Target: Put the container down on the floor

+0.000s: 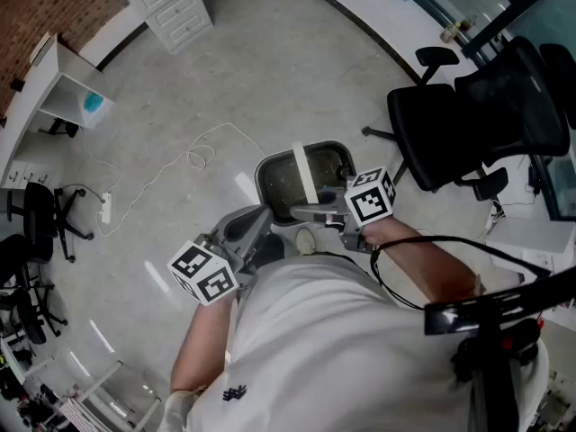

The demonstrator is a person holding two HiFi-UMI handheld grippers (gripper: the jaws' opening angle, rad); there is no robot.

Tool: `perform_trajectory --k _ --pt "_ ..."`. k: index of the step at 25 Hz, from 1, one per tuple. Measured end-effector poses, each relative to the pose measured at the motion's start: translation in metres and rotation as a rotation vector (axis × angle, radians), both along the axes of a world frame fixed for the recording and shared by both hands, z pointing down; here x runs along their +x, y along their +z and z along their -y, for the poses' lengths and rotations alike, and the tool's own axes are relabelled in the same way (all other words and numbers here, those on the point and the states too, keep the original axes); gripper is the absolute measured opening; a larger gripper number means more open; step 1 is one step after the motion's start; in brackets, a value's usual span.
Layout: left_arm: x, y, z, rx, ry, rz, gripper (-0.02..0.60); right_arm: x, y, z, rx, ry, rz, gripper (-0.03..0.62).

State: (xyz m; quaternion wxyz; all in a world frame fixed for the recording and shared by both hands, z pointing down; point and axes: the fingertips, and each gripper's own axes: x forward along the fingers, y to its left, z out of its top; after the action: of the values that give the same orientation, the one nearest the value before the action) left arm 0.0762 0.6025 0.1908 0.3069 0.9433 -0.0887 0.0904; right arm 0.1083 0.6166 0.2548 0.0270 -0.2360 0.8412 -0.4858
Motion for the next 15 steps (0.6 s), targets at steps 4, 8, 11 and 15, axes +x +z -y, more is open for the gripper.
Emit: perform_trajectory --k 4,8,11,15 --pt "0.004 -0.001 -0.011 0.004 -0.001 0.005 0.011 0.011 0.002 -0.014 -0.014 0.017 0.007 0.037" --pt "-0.006 -0.001 -0.004 -0.004 -0.024 0.007 0.011 0.007 0.003 -0.009 -0.016 0.015 0.007 0.037" --pt "0.001 0.003 0.005 -0.017 -0.030 0.011 0.011 0.014 0.005 0.002 -0.018 0.017 0.019 0.037" --pt "0.006 0.013 0.025 -0.022 -0.036 0.008 0.011 0.019 0.019 0.025 -0.036 0.020 0.023 0.037"
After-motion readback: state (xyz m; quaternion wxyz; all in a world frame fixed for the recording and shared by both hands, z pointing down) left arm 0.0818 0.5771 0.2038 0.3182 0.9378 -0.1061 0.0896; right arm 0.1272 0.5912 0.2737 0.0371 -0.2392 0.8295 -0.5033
